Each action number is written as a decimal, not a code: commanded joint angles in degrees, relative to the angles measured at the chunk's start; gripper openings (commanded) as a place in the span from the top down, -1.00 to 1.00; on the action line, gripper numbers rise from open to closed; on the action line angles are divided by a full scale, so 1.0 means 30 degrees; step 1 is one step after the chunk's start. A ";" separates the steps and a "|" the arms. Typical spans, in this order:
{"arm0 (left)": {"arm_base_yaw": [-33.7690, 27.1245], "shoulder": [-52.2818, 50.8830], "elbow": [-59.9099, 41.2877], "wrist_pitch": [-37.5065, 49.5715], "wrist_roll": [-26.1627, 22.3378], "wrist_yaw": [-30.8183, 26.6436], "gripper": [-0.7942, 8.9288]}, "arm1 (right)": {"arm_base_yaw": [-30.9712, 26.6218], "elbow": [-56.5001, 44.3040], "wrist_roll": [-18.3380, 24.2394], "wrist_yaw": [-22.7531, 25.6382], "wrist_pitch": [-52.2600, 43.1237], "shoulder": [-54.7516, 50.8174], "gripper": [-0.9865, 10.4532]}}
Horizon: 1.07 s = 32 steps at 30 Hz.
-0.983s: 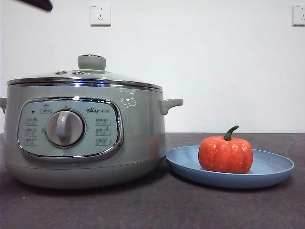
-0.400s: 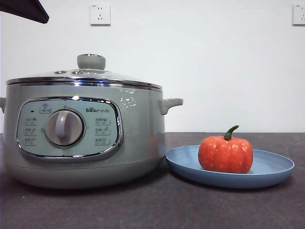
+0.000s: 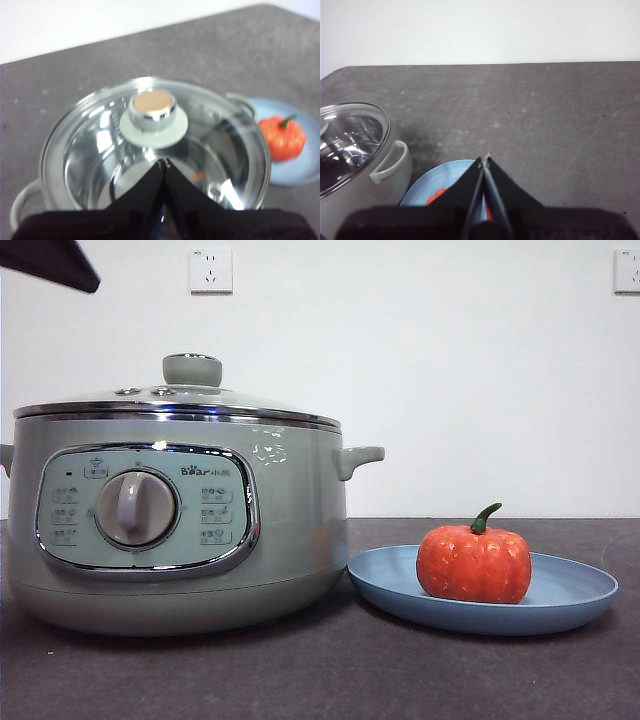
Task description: Take the pumpkin out from the steamer,put the pumpkin in the blue plate,close the lid
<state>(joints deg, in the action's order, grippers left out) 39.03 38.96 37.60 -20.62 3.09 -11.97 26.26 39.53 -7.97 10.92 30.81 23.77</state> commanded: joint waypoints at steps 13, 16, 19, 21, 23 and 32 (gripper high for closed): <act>-0.9391 -1.1300 -0.8029 0.2295 -0.1311 0.2069 0.84 | 0.0022 -0.0080 -0.0182 0.0000 -0.0058 -0.0015 0.83; -1.0229 -1.2590 -0.9595 0.2295 -0.0954 0.2171 0.84 | 0.0022 -0.0080 -0.0175 -0.0007 -0.0051 -0.0015 0.83; -1.0775 -1.2954 -1.0965 0.2776 -0.0182 0.2120 0.84 | 0.0022 -0.0080 -0.0182 -0.0007 -0.0051 -0.0015 0.83; -1.0958 -1.2954 -1.1693 0.3140 0.0131 0.2120 0.84 | 0.0022 -0.0080 -0.0182 -0.0007 -0.0022 -0.0022 0.83; -1.1060 -1.2954 -1.2313 0.3453 0.0364 0.2142 0.84 | 0.0022 -0.0080 -0.0182 0.0007 0.0007 -0.0015 0.83; -1.1030 -1.2947 -1.2488 0.3512 0.0495 0.2127 0.84 | 0.0022 -0.0080 -0.0182 0.0007 0.0750 -0.0015 0.83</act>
<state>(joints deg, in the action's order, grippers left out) 6.04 0.25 1.06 -10.37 4.14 -5.50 26.26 39.53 -7.97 10.92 33.23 23.77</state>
